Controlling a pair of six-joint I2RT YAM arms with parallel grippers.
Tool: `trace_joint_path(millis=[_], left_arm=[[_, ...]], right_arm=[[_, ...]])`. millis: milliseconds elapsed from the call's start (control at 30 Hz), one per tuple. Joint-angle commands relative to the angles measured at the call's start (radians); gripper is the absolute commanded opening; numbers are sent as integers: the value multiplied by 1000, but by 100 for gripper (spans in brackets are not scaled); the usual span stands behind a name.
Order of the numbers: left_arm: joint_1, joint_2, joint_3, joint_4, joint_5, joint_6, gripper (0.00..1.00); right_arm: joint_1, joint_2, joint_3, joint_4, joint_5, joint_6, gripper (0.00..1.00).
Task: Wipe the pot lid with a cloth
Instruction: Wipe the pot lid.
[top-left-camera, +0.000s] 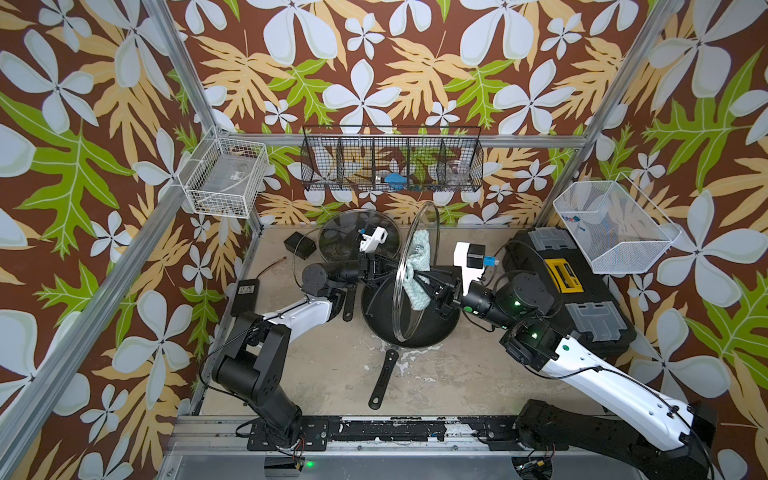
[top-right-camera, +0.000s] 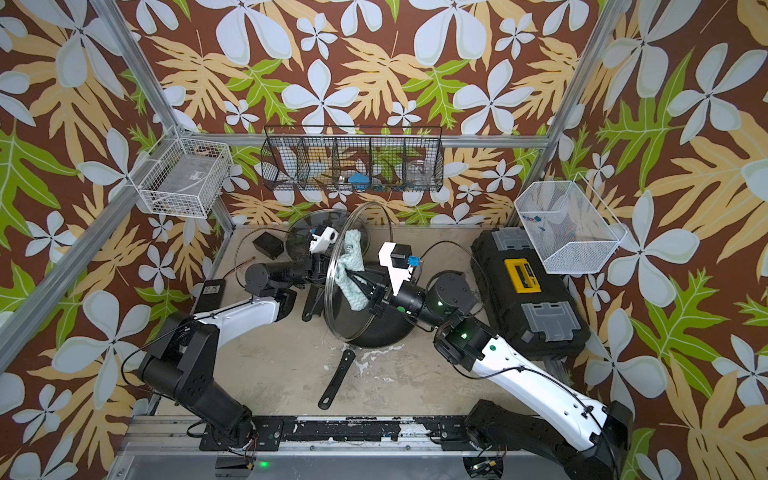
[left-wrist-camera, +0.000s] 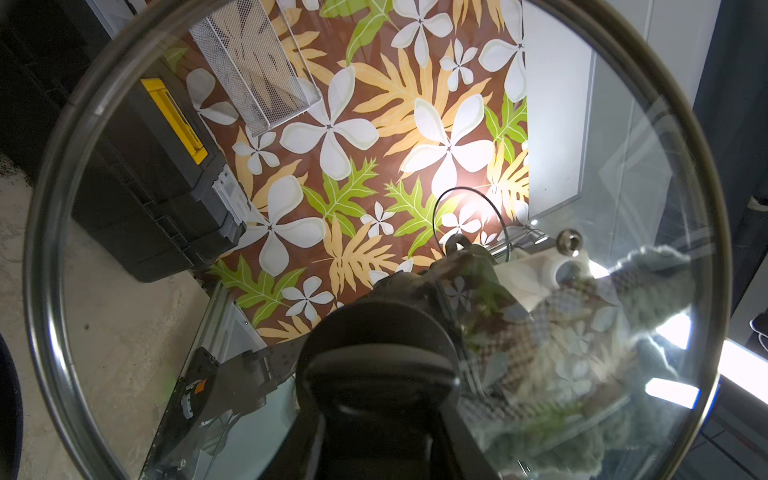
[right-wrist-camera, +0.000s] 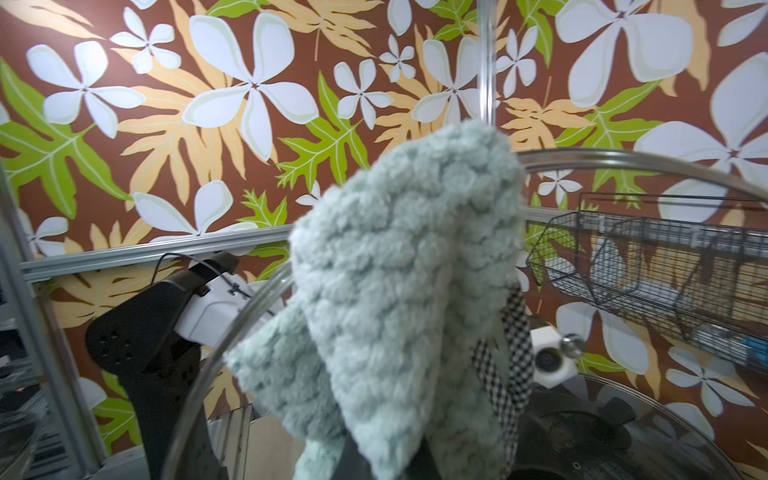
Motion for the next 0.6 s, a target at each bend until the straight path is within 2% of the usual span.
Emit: trace_joint_path(millis=[0, 100, 233, 433, 567], left_arm=[[0, -3, 15, 160, -75, -8, 0], [-1, -6, 15, 163, -67, -12, 0], [-1, -19, 7, 178, -58, -26, 0], [-1, -40, -1, 181, -56, -27, 0], [-1, -40, 10, 188, -55, -38, 0]], right_arm=[[7, 2, 12, -10, -24, -76, 0], [-20, 29, 45, -21, 81, -96, 0], [-144, 95, 91, 7, 156, -21, 0], [-309, 218, 160, -17, 176, 57, 0], [-353, 244, 129, -37, 172, 76, 0]])
